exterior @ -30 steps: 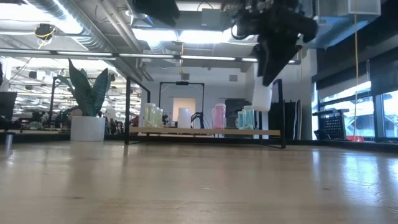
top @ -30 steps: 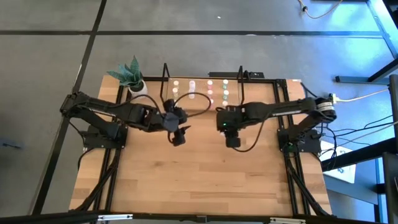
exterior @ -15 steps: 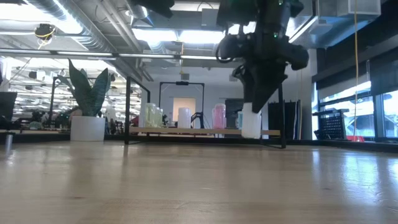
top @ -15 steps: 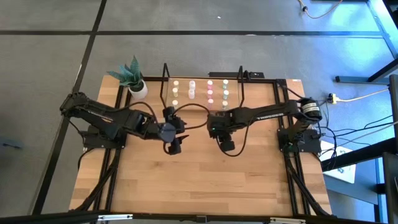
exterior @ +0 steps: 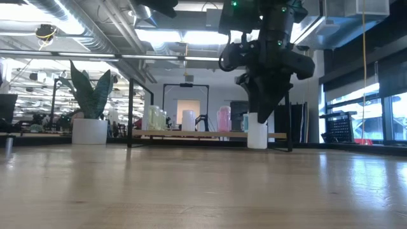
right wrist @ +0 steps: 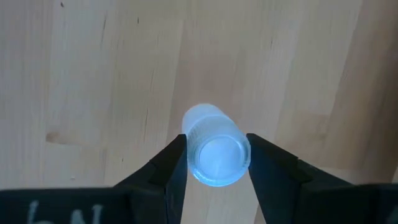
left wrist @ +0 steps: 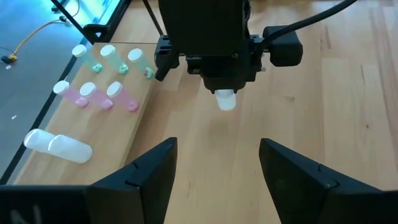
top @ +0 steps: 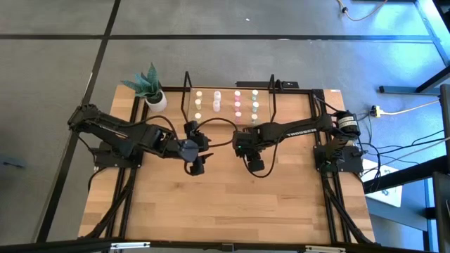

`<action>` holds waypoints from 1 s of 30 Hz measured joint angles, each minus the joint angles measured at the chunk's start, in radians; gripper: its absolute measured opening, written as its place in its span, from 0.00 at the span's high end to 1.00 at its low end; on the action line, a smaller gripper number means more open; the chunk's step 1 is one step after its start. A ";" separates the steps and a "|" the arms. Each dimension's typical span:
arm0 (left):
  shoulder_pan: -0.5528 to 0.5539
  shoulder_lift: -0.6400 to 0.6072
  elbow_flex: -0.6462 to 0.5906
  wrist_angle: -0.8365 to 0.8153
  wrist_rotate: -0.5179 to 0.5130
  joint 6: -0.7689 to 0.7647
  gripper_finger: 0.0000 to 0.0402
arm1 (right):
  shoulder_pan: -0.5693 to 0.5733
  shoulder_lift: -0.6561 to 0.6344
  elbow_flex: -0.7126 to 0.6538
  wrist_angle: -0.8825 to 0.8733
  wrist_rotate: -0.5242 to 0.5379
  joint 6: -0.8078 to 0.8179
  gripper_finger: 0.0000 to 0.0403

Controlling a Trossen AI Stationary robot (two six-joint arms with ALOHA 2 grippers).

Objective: Pick and place medicine bottles onto shelf by color
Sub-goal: Put the white bottle on the shelf aligned with other white pill bottles

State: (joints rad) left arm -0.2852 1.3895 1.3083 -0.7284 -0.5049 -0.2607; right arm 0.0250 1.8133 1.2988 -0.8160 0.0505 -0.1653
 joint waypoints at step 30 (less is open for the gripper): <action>0.000 0.000 0.000 0.000 0.000 0.000 0.45 | -0.003 0.013 -0.012 0.069 0.000 -0.001 0.59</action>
State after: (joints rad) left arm -0.2852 1.3895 1.3083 -0.7280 -0.5045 -0.2606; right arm 0.0216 1.8263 1.2869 -0.7471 0.0509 -0.1661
